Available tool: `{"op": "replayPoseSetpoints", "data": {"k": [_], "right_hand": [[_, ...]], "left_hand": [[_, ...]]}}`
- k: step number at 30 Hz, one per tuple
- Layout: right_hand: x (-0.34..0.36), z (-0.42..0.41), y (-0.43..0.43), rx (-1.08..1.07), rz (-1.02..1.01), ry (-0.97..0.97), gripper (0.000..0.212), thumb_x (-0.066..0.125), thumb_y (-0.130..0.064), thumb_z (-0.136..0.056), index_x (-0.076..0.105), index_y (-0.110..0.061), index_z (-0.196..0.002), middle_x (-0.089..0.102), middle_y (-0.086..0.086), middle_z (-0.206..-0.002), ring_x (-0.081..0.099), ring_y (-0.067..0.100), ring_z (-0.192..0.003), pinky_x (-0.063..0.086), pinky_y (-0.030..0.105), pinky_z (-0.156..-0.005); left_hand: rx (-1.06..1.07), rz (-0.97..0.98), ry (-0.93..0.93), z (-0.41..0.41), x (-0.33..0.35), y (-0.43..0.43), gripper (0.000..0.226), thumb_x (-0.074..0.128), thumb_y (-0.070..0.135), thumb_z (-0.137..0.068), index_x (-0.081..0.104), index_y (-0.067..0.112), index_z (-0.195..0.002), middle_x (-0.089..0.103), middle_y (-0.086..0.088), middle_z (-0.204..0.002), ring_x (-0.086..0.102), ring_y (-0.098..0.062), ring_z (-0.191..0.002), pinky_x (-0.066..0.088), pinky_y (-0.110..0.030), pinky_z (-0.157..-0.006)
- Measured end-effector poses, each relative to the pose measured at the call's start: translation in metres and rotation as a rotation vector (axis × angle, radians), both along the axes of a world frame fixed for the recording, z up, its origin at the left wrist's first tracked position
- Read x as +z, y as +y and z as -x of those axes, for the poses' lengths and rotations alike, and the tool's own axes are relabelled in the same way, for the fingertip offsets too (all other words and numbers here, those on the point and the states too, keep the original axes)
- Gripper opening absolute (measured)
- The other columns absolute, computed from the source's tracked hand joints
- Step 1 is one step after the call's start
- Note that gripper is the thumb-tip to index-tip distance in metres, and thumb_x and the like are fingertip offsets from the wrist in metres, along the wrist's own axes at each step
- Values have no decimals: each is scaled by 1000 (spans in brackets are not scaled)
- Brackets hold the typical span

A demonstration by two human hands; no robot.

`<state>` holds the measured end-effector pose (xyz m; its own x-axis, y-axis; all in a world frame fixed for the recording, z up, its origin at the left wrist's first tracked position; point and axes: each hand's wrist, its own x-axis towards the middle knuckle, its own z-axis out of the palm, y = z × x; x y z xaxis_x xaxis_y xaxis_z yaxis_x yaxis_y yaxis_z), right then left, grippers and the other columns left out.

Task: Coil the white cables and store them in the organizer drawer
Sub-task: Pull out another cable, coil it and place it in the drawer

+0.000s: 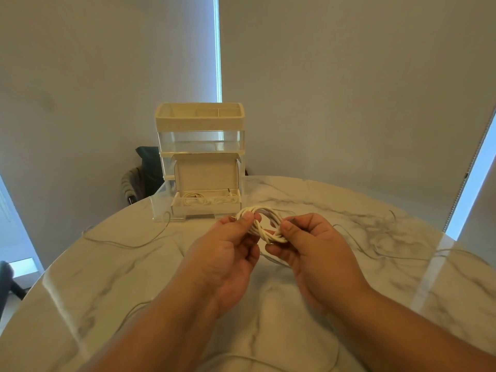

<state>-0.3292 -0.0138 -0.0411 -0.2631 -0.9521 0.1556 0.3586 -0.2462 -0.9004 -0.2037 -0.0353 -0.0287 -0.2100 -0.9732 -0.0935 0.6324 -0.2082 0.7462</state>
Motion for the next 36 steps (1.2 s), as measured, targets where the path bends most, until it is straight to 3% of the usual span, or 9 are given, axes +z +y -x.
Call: {"op": "replayPoseSetpoints", "data": {"k": [2,6,9,14,17,20,24,28,36], "right_hand": [[1,1,0,21,-12,-53,7,58,-3,-94,59,-5,-87,72,11,-78,70,20,-68,57,31,-63],[4,6,-2,20,-28,-142,5,57,-5,-95,59,-3,-92,72,13,-81,71,19,-70,58,29,-61],[4,8,-3,44,-33,-161,6,57,-5,-96,58,-3,-91,72,14,-82,71,19,-70,58,27,-60],[4,4,-1,52,-51,-141,5,56,-4,-95,56,-3,-90,72,21,-90,72,26,-77,60,29,-65],[6,5,-1,48,-47,-127,5,56,-4,-96,56,-3,-91,70,27,-100,71,33,-89,60,30,-66],[7,5,1,80,-42,-111,5,55,-5,-96,55,-3,-92,73,22,-89,72,29,-80,61,30,-64],[7,5,0,65,-56,-66,4,54,-4,-97,55,-4,-93,73,14,-80,72,21,-71,53,24,-52],[6,5,-3,62,-76,-21,5,54,-4,-97,56,-5,-92,73,16,-83,72,21,-73,50,25,-51],[10,7,-3,39,-84,-82,8,52,-3,-98,55,-3,-90,72,15,-77,73,27,-74,58,28,-57]], "left_hand": [[-40,9,22,-2,2,1,50,65,18,-79,61,1,-126,68,-10,-94,58,-15,-76,42,-26,-70],[-126,43,72,-5,5,2,36,51,13,-93,63,-1,-124,69,-16,-104,62,-20,-87,45,-30,-81],[-94,71,35,-1,2,2,38,54,15,-90,62,-1,-124,71,-15,-109,63,-19,-90,47,-29,-81],[6,50,47,-1,-2,-4,39,60,14,-88,60,-3,-123,68,-11,-96,61,-14,-79,47,-26,-75],[12,62,37,-2,-4,-7,35,66,17,-78,65,4,-110,67,-5,-84,59,-10,-71,49,-24,-72],[-28,90,27,-2,-3,-5,21,62,21,-87,68,7,-101,67,-4,-80,60,-9,-68,50,-22,-69],[46,89,-51,-8,-3,-10,22,56,14,-94,67,4,-111,71,-6,-88,63,-9,-72,50,-24,-71],[106,89,-88,-13,0,-15,32,54,8,-95,58,-5,-124,69,-5,-84,64,-8,-69,51,-24,-72],[344,228,-493,-27,7,-21,7,68,7,-88,71,13,-90,77,-5,-83,72,-23,-89,55,-34,-83]]}}
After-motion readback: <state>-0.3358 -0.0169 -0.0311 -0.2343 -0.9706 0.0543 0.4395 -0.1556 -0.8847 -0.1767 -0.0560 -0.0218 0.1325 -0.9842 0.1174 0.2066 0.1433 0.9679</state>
